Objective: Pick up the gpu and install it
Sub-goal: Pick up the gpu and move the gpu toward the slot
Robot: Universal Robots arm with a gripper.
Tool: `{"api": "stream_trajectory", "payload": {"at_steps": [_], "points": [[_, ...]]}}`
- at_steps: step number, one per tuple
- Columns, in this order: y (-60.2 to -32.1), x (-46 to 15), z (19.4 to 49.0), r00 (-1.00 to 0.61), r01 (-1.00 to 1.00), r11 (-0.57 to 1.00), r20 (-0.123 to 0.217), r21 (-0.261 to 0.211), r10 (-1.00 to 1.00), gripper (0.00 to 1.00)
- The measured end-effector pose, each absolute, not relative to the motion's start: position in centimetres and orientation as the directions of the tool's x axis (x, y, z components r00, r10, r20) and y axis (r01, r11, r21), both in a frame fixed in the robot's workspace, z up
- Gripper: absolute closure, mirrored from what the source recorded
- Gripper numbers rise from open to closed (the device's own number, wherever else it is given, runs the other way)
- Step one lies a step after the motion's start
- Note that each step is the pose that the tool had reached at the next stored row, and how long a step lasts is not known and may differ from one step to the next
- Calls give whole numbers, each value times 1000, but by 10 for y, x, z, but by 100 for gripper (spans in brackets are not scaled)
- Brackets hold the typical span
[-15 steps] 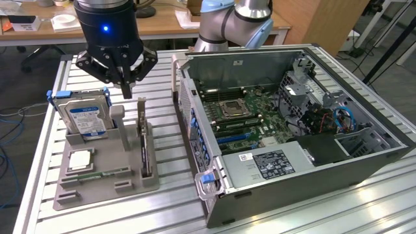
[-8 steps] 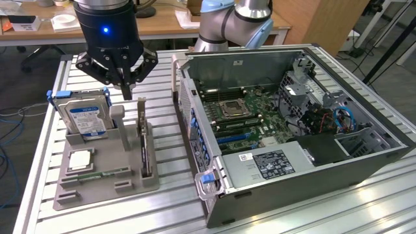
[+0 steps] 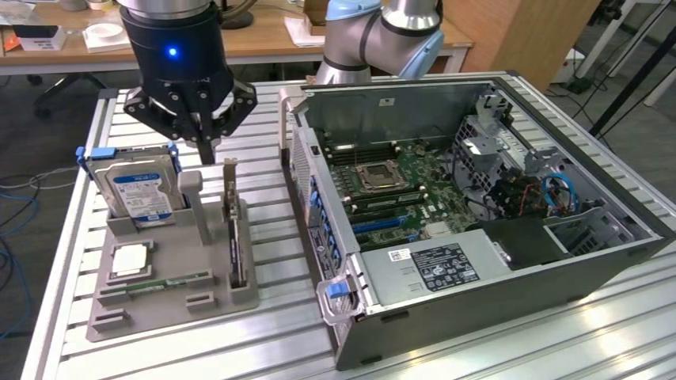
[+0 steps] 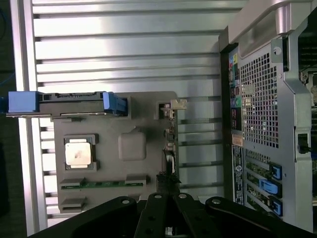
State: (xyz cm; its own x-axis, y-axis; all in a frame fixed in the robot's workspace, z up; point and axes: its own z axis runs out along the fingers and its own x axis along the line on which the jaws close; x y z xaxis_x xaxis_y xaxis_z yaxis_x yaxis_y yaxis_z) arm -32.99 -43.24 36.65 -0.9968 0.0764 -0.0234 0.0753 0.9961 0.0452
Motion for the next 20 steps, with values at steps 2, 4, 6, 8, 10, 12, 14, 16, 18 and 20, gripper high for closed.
{"api": "stream_trajectory", "payload": {"at_steps": [2,4,6,8,10,12,14,16,18,20], "points": [[-433,-330,366,-997,75,996,-23,45,76,89],[-434,-330,365,-997,75,996,-23,45,77,89],[-435,-330,364,-997,75,996,-23,45,77,89],[-435,-330,363,-997,75,996,-23,45,76,89],[-435,-330,362,-997,75,996,-23,45,76,89],[-436,-330,361,-997,75,996,-23,45,77,89],[-436,-330,360,-997,75,996,-23,45,76,89],[-437,-330,359,-997,75,996,-23,45,76,89],[-437,-330,358,-997,75,996,-23,45,77,89],[-437,-330,356,-997,75,996,-23,45,77,89]]}}
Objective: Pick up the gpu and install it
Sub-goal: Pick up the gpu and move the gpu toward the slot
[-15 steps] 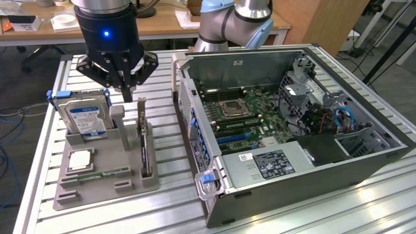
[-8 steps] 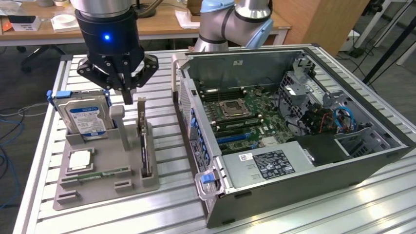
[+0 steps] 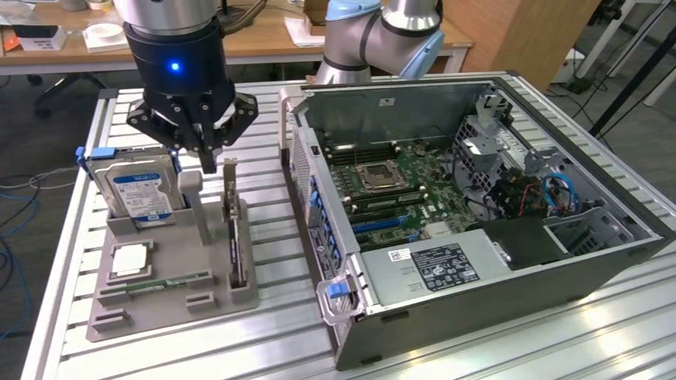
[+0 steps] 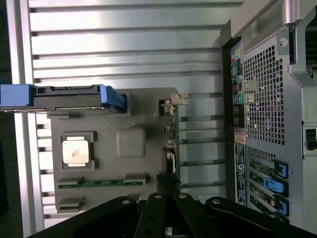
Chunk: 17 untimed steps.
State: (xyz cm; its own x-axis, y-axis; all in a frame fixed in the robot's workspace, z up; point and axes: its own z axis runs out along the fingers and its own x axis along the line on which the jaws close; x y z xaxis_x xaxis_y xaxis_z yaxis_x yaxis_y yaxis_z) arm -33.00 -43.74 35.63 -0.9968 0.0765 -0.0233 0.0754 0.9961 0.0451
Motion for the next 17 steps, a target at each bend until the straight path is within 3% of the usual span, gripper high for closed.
{"api": "stream_trajectory", "payload": {"at_steps": [17], "points": [[-439,-330,345,-997,75,996,-23,45,77,89]]}}
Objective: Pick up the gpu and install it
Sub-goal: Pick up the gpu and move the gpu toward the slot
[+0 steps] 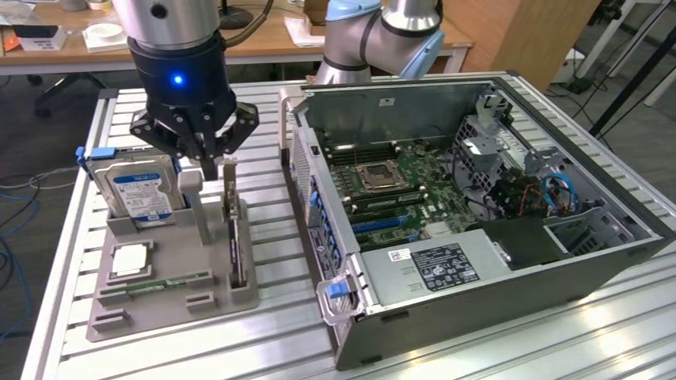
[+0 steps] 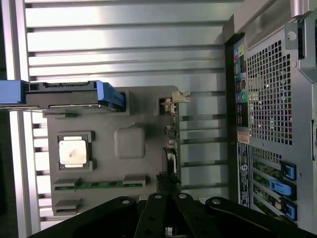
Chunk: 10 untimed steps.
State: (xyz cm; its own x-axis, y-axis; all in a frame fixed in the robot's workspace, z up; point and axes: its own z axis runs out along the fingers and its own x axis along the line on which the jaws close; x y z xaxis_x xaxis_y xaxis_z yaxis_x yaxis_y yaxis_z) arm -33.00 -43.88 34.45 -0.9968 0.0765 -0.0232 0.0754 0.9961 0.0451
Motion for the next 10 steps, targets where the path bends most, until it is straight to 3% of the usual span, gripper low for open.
{"api": "stream_trajectory", "payload": {"at_steps": [10], "points": [[-439,-328,334,-997,75,996,-23,45,76,89]]}}
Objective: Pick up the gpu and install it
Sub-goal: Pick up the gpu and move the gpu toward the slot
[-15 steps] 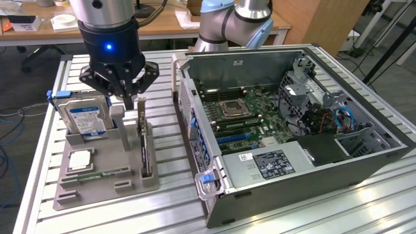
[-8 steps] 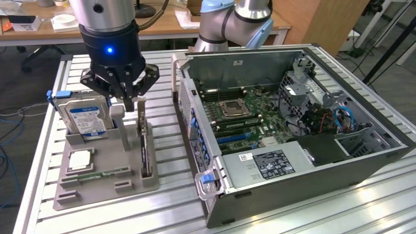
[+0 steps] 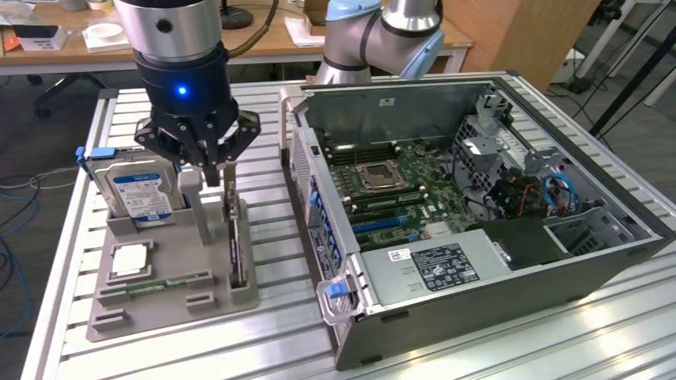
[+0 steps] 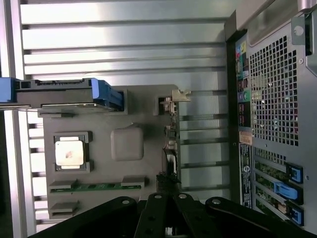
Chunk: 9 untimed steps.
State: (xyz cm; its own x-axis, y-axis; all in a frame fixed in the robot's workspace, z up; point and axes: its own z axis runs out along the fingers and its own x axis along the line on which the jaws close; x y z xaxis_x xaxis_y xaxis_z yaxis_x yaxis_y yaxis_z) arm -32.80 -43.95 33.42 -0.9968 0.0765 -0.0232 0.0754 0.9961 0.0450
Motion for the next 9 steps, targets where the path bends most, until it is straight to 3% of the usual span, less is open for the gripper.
{"api": "stream_trajectory", "payload": {"at_steps": [9], "points": [[-442,-319,322,-997,75,996,-23,44,76,89]]}}
